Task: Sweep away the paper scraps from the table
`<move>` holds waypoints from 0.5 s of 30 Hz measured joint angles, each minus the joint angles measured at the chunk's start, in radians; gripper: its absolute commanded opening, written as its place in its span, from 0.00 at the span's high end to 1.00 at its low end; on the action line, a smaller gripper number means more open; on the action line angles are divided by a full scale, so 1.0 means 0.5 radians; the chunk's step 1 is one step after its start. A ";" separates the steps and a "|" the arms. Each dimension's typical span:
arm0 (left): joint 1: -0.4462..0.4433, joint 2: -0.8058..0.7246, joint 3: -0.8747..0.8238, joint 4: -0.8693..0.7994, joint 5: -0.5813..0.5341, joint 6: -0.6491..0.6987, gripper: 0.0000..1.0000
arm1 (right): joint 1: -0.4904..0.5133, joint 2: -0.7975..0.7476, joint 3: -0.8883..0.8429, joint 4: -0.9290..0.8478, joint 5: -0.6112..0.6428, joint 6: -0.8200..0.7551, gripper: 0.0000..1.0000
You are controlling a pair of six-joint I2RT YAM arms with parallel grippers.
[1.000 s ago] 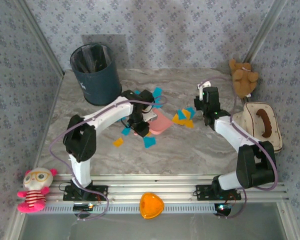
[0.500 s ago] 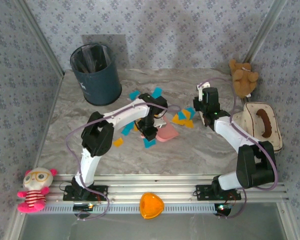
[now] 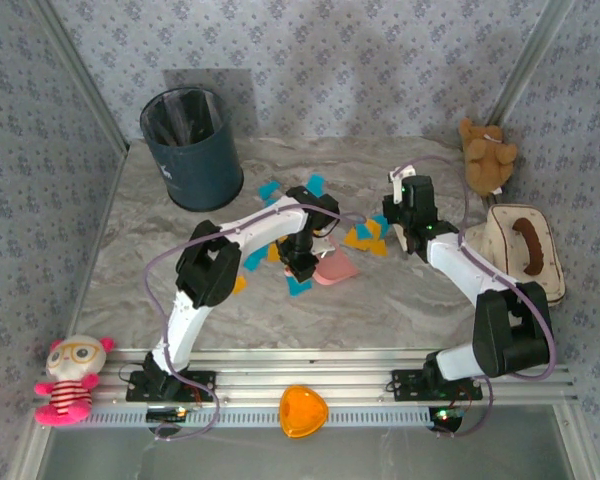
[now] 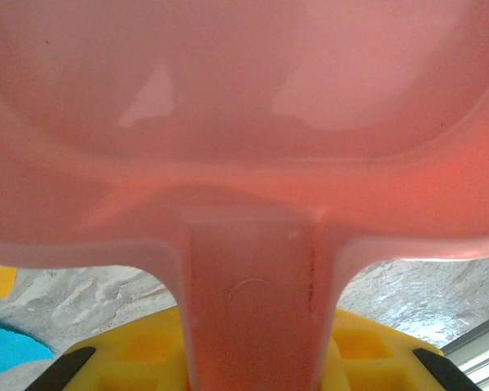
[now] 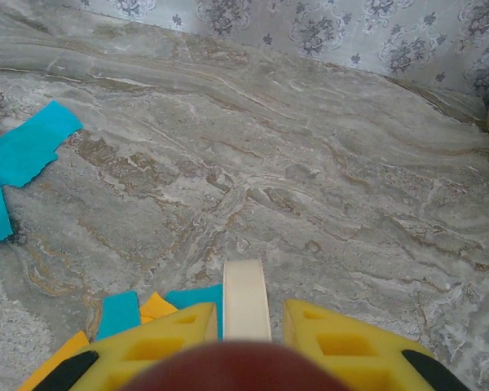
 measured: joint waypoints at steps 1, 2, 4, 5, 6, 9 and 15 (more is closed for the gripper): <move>0.000 0.014 0.016 -0.008 0.001 0.004 1.00 | 0.005 0.002 0.000 0.001 -0.001 0.000 1.00; 0.000 0.031 0.033 -0.017 0.002 0.006 1.00 | 0.008 0.005 0.000 0.001 -0.002 0.000 1.00; 0.000 0.063 0.076 -0.041 0.002 0.011 1.00 | 0.011 0.006 0.000 0.001 -0.010 -0.004 1.00; 0.001 0.077 0.101 -0.047 0.004 0.012 1.00 | 0.014 0.008 0.000 0.001 -0.014 -0.007 1.00; 0.002 0.085 0.117 -0.047 0.008 0.014 1.00 | 0.016 0.009 0.000 0.001 -0.016 -0.008 1.00; 0.002 0.107 0.165 -0.069 0.009 0.024 1.00 | 0.023 0.010 0.000 0.000 -0.039 -0.023 1.00; 0.015 0.154 0.218 -0.106 0.025 0.025 1.00 | 0.056 0.016 0.000 -0.014 -0.100 -0.076 1.00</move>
